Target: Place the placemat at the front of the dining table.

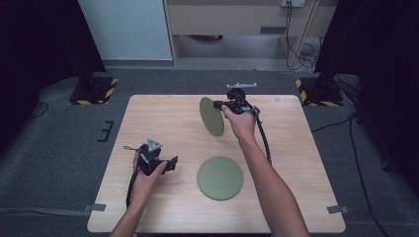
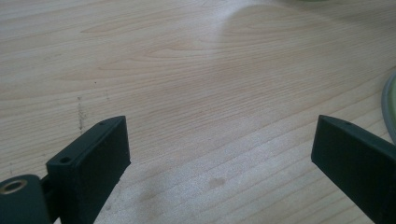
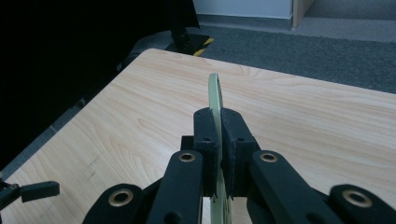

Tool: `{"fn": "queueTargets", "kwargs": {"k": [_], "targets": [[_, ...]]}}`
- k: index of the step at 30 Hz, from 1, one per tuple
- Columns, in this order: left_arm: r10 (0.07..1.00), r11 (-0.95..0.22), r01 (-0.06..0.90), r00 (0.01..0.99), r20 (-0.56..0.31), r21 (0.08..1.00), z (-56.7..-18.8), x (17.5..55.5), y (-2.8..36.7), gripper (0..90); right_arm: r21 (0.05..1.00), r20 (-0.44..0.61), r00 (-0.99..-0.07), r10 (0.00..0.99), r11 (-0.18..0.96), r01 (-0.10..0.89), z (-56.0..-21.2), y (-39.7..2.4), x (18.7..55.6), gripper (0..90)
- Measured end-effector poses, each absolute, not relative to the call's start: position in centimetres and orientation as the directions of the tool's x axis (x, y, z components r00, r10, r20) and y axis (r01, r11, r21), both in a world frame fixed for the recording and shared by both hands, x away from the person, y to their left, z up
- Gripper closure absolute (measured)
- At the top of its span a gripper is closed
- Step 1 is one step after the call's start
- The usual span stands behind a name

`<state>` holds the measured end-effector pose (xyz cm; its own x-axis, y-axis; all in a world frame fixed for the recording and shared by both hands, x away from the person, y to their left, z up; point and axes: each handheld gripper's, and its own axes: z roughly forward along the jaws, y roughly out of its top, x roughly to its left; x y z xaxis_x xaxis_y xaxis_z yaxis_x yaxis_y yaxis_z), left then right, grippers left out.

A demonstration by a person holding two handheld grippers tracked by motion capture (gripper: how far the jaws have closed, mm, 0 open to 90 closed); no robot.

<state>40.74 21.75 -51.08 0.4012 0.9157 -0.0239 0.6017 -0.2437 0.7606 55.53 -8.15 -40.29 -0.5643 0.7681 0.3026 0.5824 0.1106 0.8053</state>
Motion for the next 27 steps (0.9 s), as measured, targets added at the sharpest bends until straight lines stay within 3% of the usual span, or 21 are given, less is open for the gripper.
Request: {"fn": "queueTargets", "kwargs": {"k": [8,27], "targets": [[0.921,-0.236,0.604,0.389,-0.023,0.761,-51.1,40.7,22.2,3.8,0.807,0.287,-0.568,0.771,0.125,0.577,-40.6,-7.4,55.7,86.0],[0.938,-0.188,0.612,0.343,-0.043,0.768,-51.1,40.9,24.0,3.8,0.796,0.281,-0.512,0.811,0.1,0.596,-41.9,-11.2,55.6,86.0]]}}
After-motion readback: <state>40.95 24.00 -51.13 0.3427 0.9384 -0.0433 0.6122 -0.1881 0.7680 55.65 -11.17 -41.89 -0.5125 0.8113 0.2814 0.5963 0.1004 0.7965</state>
